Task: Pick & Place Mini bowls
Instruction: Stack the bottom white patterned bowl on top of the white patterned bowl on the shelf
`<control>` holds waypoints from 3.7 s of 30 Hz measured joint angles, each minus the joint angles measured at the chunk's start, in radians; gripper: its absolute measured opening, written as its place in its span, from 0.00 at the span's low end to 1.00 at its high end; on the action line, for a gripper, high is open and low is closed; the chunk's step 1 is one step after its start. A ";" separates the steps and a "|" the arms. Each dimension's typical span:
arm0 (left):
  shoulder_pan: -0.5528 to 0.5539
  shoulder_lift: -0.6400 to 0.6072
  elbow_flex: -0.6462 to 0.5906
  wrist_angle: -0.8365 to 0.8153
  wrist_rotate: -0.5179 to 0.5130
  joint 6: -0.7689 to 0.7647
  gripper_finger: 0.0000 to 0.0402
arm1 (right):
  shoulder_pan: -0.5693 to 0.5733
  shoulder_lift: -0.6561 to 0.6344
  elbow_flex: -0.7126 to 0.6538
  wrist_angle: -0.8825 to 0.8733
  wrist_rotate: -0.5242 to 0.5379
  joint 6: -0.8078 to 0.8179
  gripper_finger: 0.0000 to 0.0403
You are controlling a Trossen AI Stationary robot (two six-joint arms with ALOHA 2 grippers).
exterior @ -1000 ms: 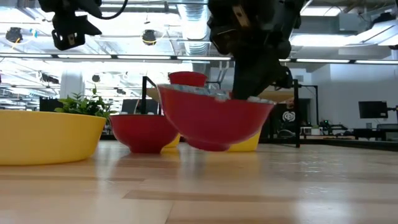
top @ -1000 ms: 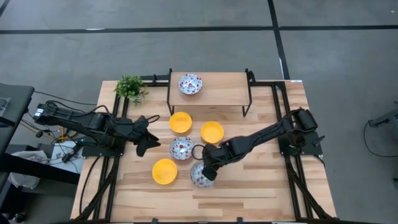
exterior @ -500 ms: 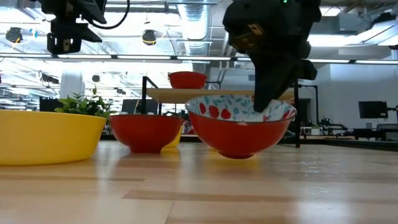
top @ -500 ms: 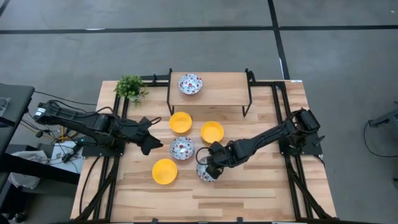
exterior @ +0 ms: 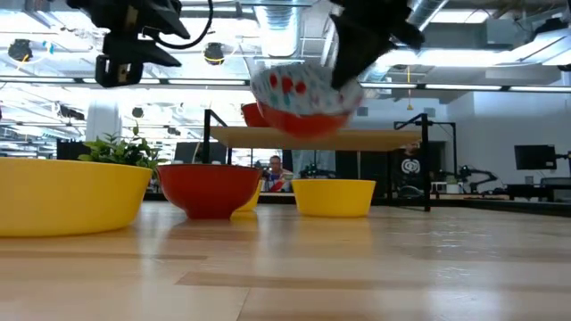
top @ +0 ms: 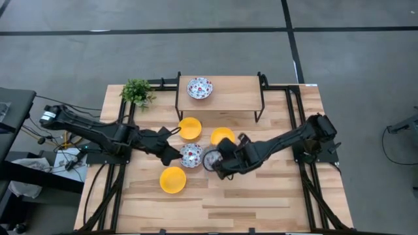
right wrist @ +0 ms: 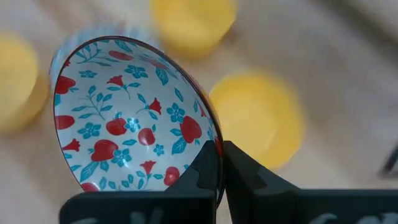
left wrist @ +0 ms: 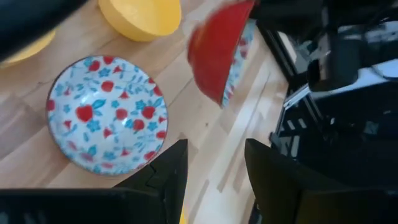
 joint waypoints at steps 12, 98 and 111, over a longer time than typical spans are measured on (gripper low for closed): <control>0.000 0.053 0.000 0.147 -0.302 -0.004 0.39 | -0.046 0.000 0.090 -0.010 0.210 -0.031 0.00; 0.114 0.053 0.000 0.238 -0.483 0.115 0.24 | -0.176 0.009 0.204 0.215 0.118 -0.220 0.00; 0.124 0.066 -0.004 0.210 -0.465 0.130 0.03 | -0.167 0.005 0.209 0.329 0.087 -0.315 0.00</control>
